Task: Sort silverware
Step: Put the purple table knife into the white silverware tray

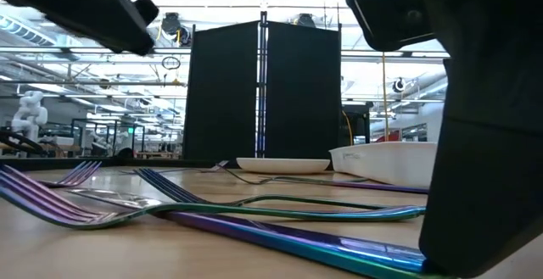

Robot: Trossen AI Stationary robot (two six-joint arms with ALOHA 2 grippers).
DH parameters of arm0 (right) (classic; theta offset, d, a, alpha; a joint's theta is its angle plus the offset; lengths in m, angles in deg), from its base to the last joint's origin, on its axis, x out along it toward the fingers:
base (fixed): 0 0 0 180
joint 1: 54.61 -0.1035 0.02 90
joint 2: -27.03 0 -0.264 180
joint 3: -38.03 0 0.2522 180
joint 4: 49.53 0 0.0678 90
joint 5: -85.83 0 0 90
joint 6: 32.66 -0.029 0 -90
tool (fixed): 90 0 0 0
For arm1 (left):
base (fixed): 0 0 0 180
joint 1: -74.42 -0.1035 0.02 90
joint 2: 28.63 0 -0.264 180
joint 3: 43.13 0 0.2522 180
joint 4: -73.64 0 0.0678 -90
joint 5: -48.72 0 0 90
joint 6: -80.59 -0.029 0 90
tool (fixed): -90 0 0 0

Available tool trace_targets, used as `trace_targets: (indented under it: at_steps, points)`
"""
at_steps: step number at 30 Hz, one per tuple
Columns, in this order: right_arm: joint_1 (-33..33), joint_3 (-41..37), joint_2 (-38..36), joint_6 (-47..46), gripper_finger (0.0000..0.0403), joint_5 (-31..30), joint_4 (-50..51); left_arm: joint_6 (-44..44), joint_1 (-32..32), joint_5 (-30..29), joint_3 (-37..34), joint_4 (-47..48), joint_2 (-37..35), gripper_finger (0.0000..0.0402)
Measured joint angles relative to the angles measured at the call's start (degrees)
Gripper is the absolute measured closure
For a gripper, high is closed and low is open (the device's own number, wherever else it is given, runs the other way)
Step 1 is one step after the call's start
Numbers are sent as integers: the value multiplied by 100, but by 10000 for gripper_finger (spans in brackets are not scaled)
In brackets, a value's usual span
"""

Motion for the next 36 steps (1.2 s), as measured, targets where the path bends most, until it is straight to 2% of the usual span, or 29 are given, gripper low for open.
trace_targets:
  at_steps: [3, 7, 10, 12, 16, 22, 27, 32, 36]
  points:
    - [0, -3, 0, 2, 403, 9, 8, -200, -192, 252, 8, -126, 32, 324]
    - [4, -9, 0, 4, 403, 25, 16, -1127, -445, 1060, 101, -753, 367, 286]
    - [9, -13, 0, 24, 403, 31, 19, -1682, -565, 1742, 249, -1561, 764, 275]
    - [9, -15, 0, 22, 403, 40, 31, -1991, -587, 1923, 349, -1710, 1090, 275]
    - [9, -25, 9, 22, 403, 81, 52, -2586, -593, 1964, 599, -1639, 1605, 275]
    - [7, -25, 9, 24, 403, 68, 52, -2892, -640, 1980, 925, -1528, 2043, 275]
    - [-1, -25, 9, 72, 403, 50, 49, -2892, -760, 1976, 1143, -826, 2133, 274]
    - [-5, -37, 4, 316, 403, -13, -35, -2904, -794, 1974, 1294, -774, 2072, 274]
    - [-23, -51, -37, 691, 403, -329, -446, -2902, -783, 1982, 1381, -787, 2057, 274]
